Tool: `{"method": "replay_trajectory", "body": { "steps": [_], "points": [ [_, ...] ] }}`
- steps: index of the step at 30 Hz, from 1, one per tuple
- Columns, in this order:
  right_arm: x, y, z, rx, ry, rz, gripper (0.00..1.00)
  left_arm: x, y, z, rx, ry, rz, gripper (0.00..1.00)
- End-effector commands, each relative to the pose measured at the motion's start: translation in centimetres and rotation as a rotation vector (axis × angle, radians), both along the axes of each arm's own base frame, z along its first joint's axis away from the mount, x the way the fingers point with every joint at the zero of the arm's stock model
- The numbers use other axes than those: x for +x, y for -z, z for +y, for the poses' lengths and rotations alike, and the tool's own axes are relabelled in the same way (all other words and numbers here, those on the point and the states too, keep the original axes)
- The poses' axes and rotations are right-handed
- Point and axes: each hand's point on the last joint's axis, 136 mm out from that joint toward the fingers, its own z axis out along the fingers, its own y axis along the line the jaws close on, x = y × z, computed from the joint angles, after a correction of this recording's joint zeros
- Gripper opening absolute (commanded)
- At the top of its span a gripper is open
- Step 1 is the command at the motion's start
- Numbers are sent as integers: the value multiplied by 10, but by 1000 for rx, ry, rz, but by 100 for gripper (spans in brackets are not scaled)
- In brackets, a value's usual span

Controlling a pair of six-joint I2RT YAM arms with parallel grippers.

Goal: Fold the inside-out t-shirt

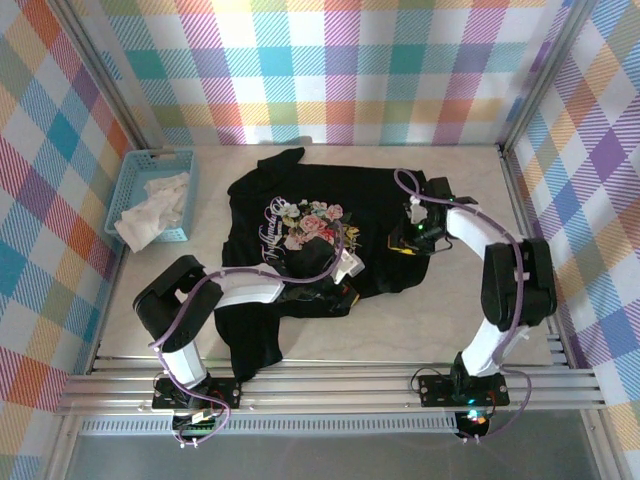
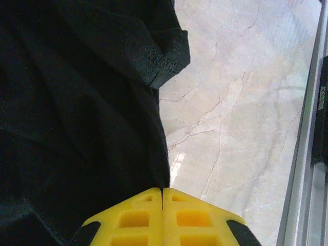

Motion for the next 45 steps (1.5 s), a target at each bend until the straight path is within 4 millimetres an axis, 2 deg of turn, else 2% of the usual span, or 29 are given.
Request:
{"method": "replay_trajectory", "body": {
  "steps": [1,5,7,9,14,17,20,23,27,30,34,37,39,45],
  "points": [
    [-34,-20,-8,-62,-25,-46,37,2,-13,-7,-59,-2,28,0],
    [-80,-16,10,-39,-83,-50,48,4,-13,-7,-57,-7,32,0],
    [-91,-11,14,-38,-91,-36,53,4,-13,-7,-59,-7,34,0],
    [-92,-5,19,-37,-100,-32,55,4,-14,-8,-63,-7,33,0],
    [-79,15,36,-57,-132,9,57,5,-15,-8,-64,-4,27,0],
    [-67,26,40,-76,-142,30,49,4,-16,-7,-63,-5,26,0],
    [-58,37,24,-198,-122,82,31,2,-17,-4,-63,-5,19,0],
    [-47,37,5,-241,-67,104,20,3,-20,-1,-71,-8,16,0],
    [-33,28,-23,-343,-11,71,19,3,-20,3,-73,-14,19,0],
    [-35,17,-23,-339,-25,45,24,5,-21,3,-79,-21,17,0],
    [-56,-6,7,-225,-143,-63,40,7,-24,2,-92,-27,20,0],
    [-78,-5,15,-248,-209,-77,51,6,-27,2,-111,-28,39,0],
    [-87,-1,17,-267,-230,-71,55,7,-29,2,-127,-31,58,0],
    [-96,13,33,-248,-252,-60,66,11,-32,3,-167,-46,113,0]
  ]
}}
